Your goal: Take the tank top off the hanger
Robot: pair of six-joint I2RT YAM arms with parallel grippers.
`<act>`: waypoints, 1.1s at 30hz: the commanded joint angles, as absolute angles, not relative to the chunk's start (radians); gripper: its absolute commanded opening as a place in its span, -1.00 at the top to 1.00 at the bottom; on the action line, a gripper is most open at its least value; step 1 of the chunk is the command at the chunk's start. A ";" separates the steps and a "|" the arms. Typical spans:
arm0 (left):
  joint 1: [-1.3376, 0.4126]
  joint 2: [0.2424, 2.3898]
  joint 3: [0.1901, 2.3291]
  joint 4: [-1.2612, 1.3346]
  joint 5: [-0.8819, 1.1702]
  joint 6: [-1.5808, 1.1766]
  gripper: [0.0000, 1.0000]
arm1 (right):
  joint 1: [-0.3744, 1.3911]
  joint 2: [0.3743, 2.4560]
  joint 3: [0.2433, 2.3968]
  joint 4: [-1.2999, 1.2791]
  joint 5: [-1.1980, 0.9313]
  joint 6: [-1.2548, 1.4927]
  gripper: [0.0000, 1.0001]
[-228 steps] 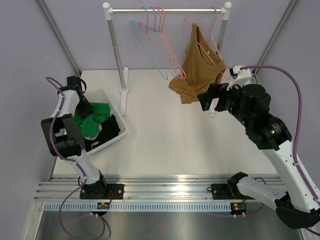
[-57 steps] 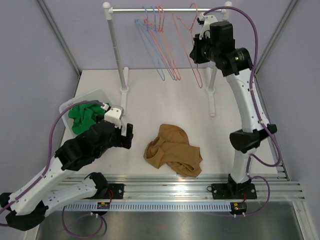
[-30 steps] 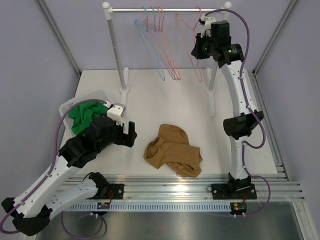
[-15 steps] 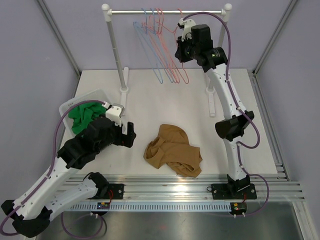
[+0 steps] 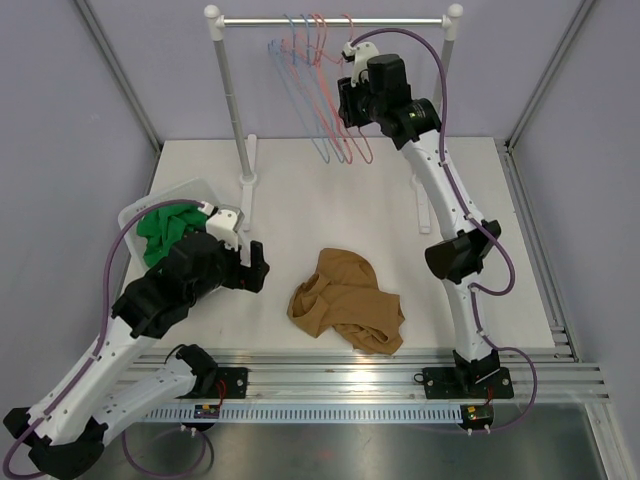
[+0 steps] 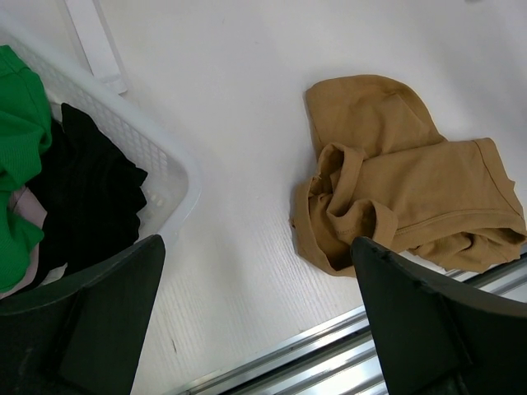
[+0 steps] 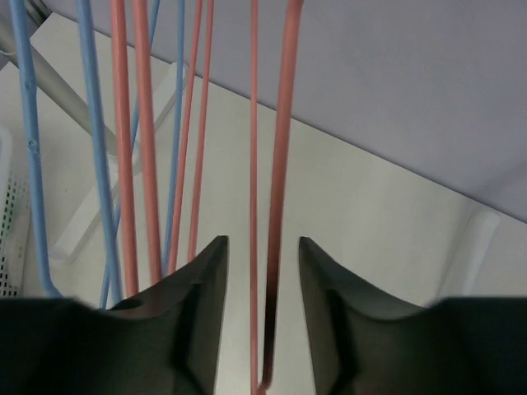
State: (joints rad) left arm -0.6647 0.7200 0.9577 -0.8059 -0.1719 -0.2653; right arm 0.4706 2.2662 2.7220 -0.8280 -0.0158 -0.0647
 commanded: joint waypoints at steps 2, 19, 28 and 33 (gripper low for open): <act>-0.652 0.727 0.974 -0.750 -0.124 -0.255 -0.98 | 0.482 2.133 2.668 -0.819 0.080 -0.106 -0.27; -0.971 1.162 1.060 -0.612 -0.293 -0.561 -0.98 | 0.462 1.324 1.900 -0.643 0.166 -0.006 -0.99; -1.068 1.586 1.144 -0.496 -0.180 -0.548 -0.98 | 0.460 0.884 1.384 -0.666 0.062 0.147 -0.99; -1.092 1.793 1.163 -0.439 -0.124 -0.560 -0.98 | 0.460 0.787 1.295 -0.692 -0.026 0.156 -0.99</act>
